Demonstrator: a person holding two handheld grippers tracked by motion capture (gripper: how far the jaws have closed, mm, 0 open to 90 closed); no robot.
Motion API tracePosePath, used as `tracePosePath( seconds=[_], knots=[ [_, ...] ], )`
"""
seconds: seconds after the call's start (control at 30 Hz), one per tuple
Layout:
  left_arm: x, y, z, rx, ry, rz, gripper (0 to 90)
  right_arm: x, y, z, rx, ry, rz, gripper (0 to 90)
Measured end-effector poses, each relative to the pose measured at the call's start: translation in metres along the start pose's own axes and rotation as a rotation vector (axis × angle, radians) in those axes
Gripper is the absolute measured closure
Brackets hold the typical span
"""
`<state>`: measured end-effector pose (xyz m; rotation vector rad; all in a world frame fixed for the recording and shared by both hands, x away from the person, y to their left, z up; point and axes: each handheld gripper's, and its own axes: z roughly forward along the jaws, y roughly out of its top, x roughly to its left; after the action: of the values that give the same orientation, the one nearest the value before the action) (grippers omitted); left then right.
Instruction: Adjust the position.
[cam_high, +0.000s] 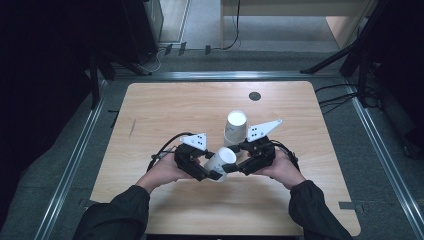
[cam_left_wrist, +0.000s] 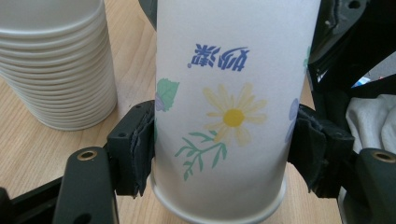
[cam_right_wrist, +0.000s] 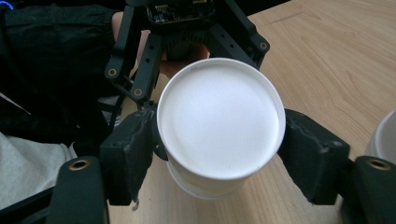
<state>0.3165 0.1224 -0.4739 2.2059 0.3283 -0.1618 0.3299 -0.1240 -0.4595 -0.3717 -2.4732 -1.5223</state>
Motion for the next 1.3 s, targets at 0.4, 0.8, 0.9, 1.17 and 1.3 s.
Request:
tracePosePath(
  seconds=[0.4,0.8,0.9,1.17,1.3],
  knots=[
    [-0.001,0.015,-0.028,0.035,0.038,0.015,29.8,0.002,-0.005,-0.016,0.026,-0.100,0.000,26.2],
    [0.010,0.047,-0.047,0.153,0.054,0.027,29.7,0.007,-0.013,-0.022,0.047,-0.149,-0.001,27.5],
    [0.007,0.043,-0.043,0.209,0.064,0.052,29.7,0.008,-0.013,-0.021,0.045,-0.149,0.000,27.6],
    [-0.002,0.029,-0.029,0.299,0.069,0.052,29.4,0.020,-0.023,-0.026,0.049,-0.163,-0.025,28.2],
    [-0.005,0.031,-0.022,0.332,0.057,0.060,29.2,0.019,-0.024,-0.025,0.045,-0.169,-0.017,28.2]
  ],
)
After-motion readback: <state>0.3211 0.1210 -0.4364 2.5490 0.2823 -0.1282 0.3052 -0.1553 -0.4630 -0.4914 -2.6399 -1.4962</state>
